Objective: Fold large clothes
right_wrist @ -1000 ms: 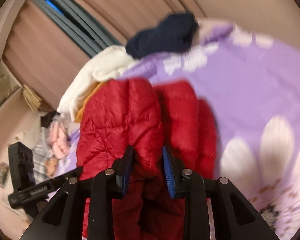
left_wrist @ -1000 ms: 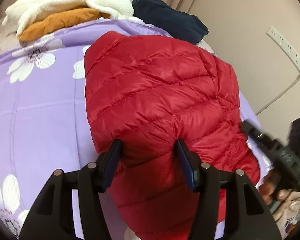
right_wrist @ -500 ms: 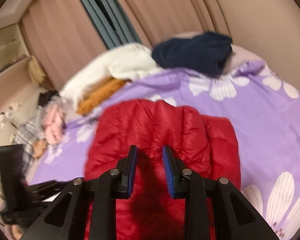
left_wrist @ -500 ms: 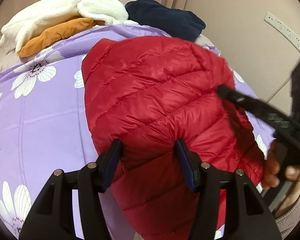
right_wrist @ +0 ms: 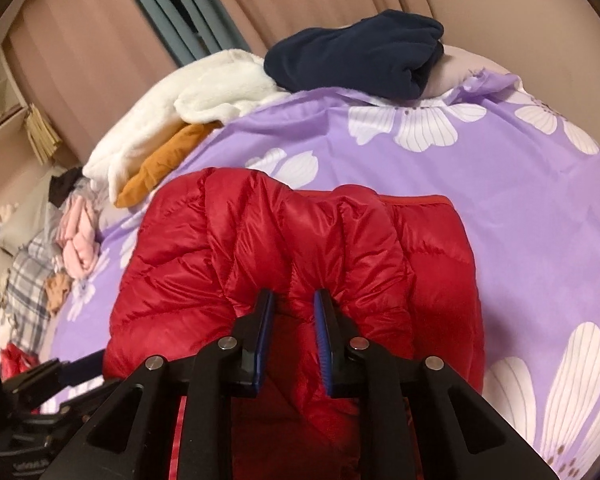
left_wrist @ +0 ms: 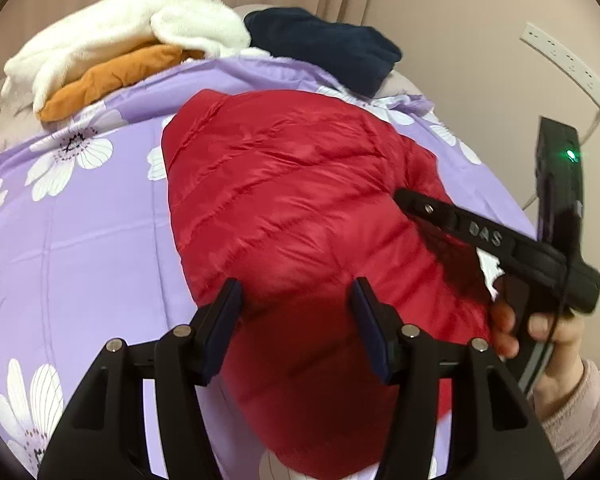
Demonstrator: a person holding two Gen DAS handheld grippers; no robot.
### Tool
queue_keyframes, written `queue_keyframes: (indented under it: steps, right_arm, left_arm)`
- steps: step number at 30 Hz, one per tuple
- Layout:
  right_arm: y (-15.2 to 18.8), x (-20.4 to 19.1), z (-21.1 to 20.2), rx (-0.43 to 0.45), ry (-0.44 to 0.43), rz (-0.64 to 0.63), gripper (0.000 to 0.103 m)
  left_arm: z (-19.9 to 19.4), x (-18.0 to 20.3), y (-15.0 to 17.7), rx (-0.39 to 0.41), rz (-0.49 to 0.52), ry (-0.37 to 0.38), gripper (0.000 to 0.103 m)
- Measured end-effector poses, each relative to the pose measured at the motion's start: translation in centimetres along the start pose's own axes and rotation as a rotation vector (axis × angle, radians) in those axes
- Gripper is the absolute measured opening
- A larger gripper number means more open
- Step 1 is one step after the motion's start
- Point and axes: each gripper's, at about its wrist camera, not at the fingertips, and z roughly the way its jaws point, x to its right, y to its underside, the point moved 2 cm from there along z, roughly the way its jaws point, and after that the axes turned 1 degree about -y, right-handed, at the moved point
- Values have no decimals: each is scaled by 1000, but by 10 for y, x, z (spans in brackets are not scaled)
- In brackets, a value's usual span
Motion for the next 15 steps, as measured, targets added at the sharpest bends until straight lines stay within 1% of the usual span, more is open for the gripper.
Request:
queue_keyframes:
  steps: [2,6,7,10,12,15]
  right_arm:
    - [1,-2,-11,17,-21,6,17]
    - [8,-13,-39,50,-47,-25,17]
    - [13,-17,-48,60,-56,-41,17]
    - [27,-22,-64,65,-83,-73,17]
    - [39,-22,-68,54,-70,-102,17]
    - [54,-21,-48,-40,-6,-149,17]
  left_arm:
    - [-8,8,10,-1,28,20,56]
    - [-8,22,25,-10,96,-21,56]
    - [-6,24,27,-14,103,-29,56]
    - [-3,20,29,-28,88,-21,56]
    - [-1,17,30,-33,79,-11,56]
    - [0,14,30,-36,69,1,57]
